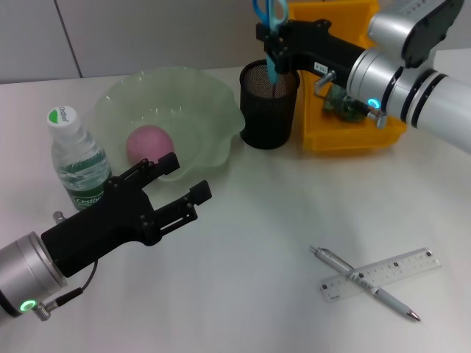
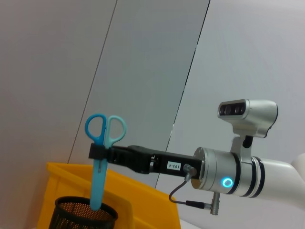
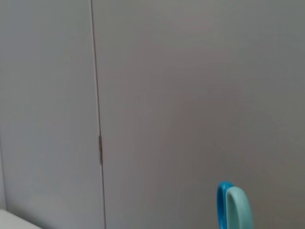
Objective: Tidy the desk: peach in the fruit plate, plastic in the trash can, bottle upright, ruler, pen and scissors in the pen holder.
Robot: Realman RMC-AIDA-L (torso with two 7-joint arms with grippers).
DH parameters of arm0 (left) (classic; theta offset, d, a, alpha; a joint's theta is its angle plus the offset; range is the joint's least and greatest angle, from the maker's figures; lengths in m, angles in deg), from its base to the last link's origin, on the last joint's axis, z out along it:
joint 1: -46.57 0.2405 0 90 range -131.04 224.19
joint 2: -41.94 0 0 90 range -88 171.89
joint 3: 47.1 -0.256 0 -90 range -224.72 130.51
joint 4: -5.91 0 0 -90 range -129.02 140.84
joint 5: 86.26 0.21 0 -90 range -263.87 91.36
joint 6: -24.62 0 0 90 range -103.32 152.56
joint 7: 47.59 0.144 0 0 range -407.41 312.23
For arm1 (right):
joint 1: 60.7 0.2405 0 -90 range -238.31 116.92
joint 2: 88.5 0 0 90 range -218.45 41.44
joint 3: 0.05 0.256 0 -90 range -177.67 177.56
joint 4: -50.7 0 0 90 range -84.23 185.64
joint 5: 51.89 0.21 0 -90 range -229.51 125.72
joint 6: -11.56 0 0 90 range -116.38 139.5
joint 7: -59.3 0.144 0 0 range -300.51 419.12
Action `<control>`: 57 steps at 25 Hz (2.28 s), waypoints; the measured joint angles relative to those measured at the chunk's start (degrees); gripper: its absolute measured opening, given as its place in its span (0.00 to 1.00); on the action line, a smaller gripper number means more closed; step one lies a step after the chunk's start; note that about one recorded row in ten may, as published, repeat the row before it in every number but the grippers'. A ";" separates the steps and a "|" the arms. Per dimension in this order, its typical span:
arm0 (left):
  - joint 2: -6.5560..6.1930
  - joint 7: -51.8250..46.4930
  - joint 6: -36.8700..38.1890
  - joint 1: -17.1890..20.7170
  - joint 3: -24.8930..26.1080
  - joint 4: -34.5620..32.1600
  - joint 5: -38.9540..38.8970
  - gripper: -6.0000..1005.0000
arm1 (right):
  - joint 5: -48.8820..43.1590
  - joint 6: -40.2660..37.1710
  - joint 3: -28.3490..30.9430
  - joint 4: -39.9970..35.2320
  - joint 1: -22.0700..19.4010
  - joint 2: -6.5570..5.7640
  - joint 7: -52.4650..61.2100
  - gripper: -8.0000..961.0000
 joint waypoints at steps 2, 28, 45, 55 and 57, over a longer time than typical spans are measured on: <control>0.01 -0.04 0.07 0.08 0.00 0.12 0.00 0.79 | 0.07 0.60 -0.54 0.34 0.26 0.00 0.00 0.10; -1.01 -0.04 1.40 1.03 0.18 0.30 0.00 0.79 | 4.25 -20.84 -0.63 -8.49 -8.82 -0.65 14.79 0.70; -2.00 -3.30 7.37 1.05 6.35 0.51 13.86 0.79 | -29.85 -52.51 0.33 -36.49 -14.97 -5.70 41.00 0.85; -1.61 -4.21 8.40 0.36 12.59 0.81 28.42 0.79 | -56.36 -62.16 -4.19 -46.92 -8.45 -5.05 44.16 0.85; -1.13 -4.28 8.16 0.34 15.05 1.14 30.28 0.79 | -58.69 -61.94 -6.67 -47.91 -8.02 -4.62 44.01 0.85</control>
